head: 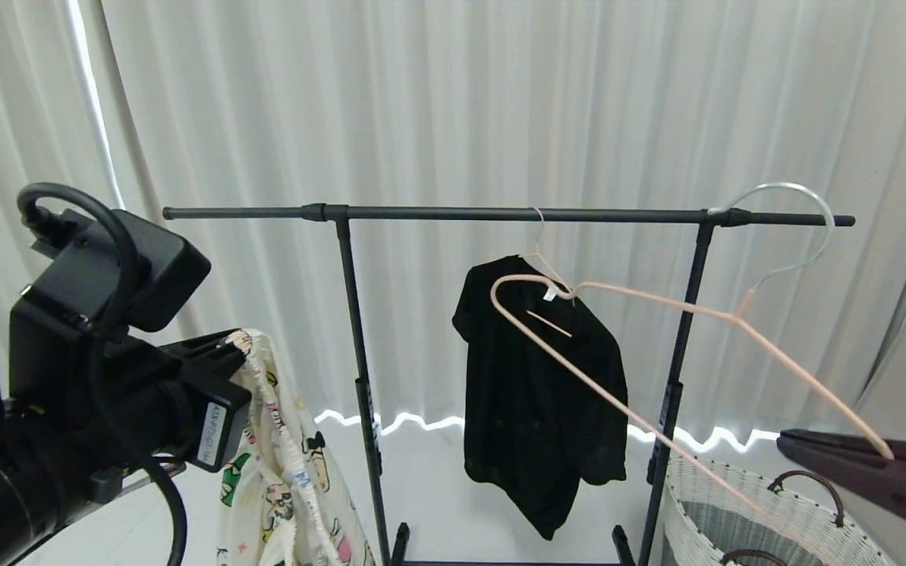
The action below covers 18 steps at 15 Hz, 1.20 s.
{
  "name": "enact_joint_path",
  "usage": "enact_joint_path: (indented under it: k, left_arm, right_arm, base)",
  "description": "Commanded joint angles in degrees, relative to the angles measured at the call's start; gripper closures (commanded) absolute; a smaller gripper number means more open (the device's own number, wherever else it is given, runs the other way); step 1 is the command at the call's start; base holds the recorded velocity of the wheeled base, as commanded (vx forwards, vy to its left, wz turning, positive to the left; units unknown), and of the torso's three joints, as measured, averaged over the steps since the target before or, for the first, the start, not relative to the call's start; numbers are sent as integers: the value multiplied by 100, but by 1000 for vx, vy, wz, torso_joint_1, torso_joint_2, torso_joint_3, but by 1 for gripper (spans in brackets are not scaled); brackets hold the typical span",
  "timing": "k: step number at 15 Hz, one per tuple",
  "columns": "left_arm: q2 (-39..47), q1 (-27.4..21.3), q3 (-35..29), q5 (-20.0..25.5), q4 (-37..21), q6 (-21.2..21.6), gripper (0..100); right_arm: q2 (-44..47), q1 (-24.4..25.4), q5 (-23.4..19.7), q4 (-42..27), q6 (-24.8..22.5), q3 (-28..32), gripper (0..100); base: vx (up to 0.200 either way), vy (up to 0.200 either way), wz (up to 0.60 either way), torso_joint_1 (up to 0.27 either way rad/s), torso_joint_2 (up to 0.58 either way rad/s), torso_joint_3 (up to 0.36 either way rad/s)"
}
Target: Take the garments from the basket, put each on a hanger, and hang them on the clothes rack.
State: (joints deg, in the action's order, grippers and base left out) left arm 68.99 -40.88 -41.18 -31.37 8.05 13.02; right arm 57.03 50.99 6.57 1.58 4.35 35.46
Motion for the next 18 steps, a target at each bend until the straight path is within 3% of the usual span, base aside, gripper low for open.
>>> enact_joint_path:
  k: [1,4,6,9,14,18]
  left_arm:
    - [590,282,-233,-45,-5,-414,100]
    - [1038,449,-523,-45,-14,-1038,100]
    - [1196,220,-672,-45,-14,-1495,100]
    - [1372,-52,-716,-54,-128,-2541,100]
    - [1293,-158,-716,-54,-277,-2664,100]
    - [1328,-263,-716,-45,-277,-2673,100]
  right_arm:
    - [-122,868,2,9,39,-479,100]
    - [28,1809,2,17,285,-681,100]
    - [291,1958,-24,167,523,-646,100]
    - [669,1958,-51,492,611,-637,100]
    - [863,1730,-42,817,734,-628,100]
    - [1364,1624,-15,1511,734,-628,100]
  base:
    - [0,0,0,0,0,0]
    - [0,0,0,0,0,0]
    - [0,0,0,0,0,0]
    - [0,0,0,0,0,0]
    - [0,0,0,0,0,0]
    - [0,0,0,0,0,0]
